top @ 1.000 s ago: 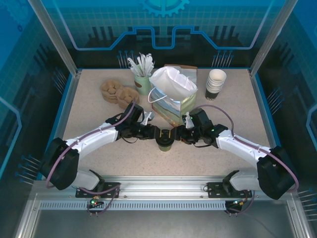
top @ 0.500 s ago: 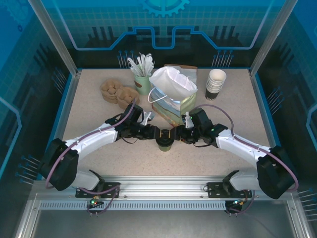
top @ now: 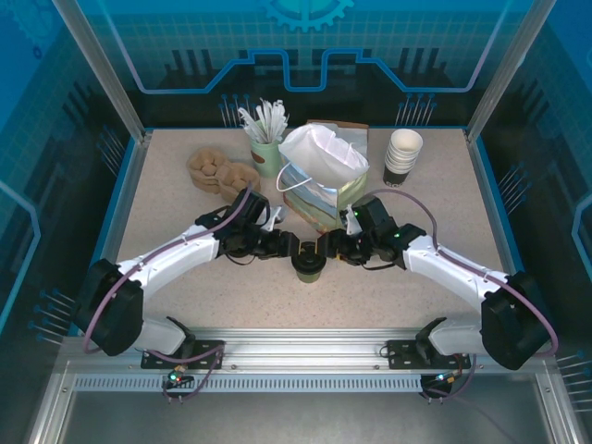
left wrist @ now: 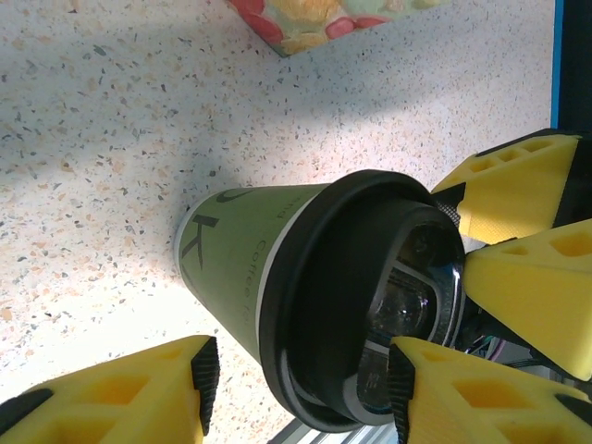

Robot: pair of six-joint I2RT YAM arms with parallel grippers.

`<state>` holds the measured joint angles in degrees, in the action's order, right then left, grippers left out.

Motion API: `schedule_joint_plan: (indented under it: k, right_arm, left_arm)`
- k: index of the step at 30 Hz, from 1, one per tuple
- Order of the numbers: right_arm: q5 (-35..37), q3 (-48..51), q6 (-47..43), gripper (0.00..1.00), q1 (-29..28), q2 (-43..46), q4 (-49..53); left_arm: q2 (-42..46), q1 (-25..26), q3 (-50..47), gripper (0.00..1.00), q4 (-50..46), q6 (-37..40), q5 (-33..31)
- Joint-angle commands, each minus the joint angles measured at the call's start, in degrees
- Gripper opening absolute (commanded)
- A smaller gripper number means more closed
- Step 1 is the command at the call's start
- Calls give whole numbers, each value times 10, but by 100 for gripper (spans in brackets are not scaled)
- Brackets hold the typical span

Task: Pack the takeout coffee

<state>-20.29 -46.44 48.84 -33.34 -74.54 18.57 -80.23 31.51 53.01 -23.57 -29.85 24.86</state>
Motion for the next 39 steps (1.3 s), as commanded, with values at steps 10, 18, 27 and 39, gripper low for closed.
schedule_joint_plan:
  k: [10, 18, 27, 39]
  right_arm:
    - [28, -8, -4, 56, -30, 5, 28]
    - [45, 17, 19, 55, -58, 2, -1]
    - [60, 22, 53, 52, -87, -26, -58]
    - [91, -14, 83, 50, -132, -95, -134]
  left_arm:
    - [71, -20, 34, 58, -67, 14, -27]
    - [106, -52, 27, 61, -101, 34, -22]
    - [127, -72, 21, 62, -119, 43, -16]
    - [147, -93, 21, 63, -140, 53, -12]
